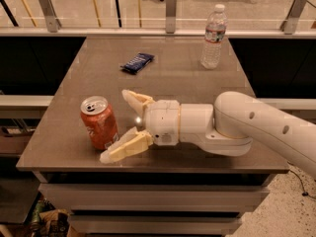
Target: Pick coke can
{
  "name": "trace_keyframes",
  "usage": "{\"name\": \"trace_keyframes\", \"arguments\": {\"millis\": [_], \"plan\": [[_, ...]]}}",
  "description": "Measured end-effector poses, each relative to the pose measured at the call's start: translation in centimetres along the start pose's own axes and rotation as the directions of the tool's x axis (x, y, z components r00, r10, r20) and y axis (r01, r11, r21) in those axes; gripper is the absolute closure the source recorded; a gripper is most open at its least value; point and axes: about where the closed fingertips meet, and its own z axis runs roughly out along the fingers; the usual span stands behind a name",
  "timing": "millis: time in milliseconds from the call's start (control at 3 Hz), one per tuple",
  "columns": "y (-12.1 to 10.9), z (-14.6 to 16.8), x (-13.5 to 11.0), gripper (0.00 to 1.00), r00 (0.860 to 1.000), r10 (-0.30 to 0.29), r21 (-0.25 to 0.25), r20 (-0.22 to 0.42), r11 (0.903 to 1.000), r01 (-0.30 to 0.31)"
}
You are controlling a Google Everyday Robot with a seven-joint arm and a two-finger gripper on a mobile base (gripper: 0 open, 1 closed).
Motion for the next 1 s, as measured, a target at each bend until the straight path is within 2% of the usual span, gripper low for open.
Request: {"name": "trace_keyframes", "arguments": {"millis": [333,667,1000], "plan": [[0.6,1.46,0.14,0.0,1.0,-0.003,-0.023,0.0,0.9997,0.003],[0.75,1.64,0.02,0.16,1.0,-0.005,-0.027,0.0,0.9996,0.005],[0.89,1.81,-0.09,0.4,1.0,-0.008,-0.031,0.0,0.9995,0.008]]}}
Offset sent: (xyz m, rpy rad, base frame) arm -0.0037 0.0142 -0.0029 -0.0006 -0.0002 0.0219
